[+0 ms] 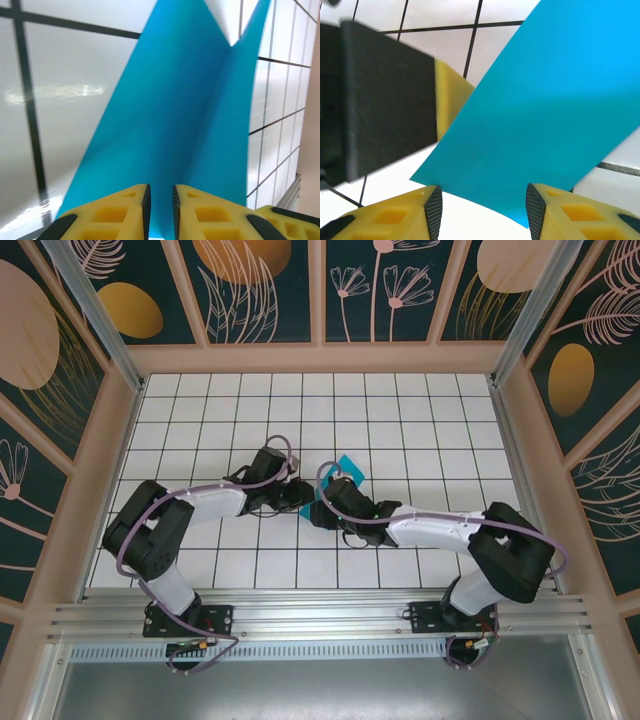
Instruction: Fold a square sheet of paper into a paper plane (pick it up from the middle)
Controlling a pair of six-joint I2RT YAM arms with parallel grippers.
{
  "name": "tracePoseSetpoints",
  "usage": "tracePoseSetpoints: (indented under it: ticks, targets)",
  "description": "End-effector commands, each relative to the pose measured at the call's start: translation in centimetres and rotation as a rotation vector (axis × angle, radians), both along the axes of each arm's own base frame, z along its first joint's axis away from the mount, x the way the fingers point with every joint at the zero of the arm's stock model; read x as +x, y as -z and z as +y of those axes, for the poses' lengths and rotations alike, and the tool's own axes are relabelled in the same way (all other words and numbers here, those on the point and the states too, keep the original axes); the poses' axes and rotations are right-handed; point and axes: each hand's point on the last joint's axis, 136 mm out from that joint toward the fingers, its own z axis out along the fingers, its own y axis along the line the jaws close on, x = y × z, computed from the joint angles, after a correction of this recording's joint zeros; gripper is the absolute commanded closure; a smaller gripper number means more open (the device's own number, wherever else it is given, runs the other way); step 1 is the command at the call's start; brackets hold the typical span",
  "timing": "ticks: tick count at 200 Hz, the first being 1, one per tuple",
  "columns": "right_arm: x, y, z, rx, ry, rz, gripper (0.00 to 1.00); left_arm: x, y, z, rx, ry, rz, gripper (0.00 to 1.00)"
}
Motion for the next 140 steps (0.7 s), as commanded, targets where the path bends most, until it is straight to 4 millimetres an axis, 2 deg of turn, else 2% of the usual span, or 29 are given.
tracePoseSetpoints:
  ticks: [1,51,66,84,108,140]
  targets:
    - [-0.2,-0.5,-0.2,0.005,-0.04,-0.06,0.49,0.5,-2.0,-1.3,-0.06,0.041,-0.048,0.76]
    - [-1.5,-1.0,2.1,0.032,-0.16,-0.108,0.47,1.0,-2.6,-2.0,-0.07,0.071,-0.053,0.75]
    - [-1.6,-1.0,2.2,0.017,-0.161,-0.118,0.4,1.0,-2.7,-2.1,-0.067,0.076,-0.054,0.75]
    - [-1.3,-0.7,1.7,-0.008,-0.135,-0.125,0.37,1.0,-2.6,-2.0,-0.065,0.076,-0.05,0.75]
    - [0.2,-0.1,1.0,-0.082,-0.053,-0.162,0.38,1.0,-2.8,-2.1,-0.072,0.082,-0.051,0.75]
    - [0.9,-0.2,1.8,-0.127,-0.046,-0.209,0.38,0.9,-2.9,-2.2,-0.078,0.085,-0.048,0.75]
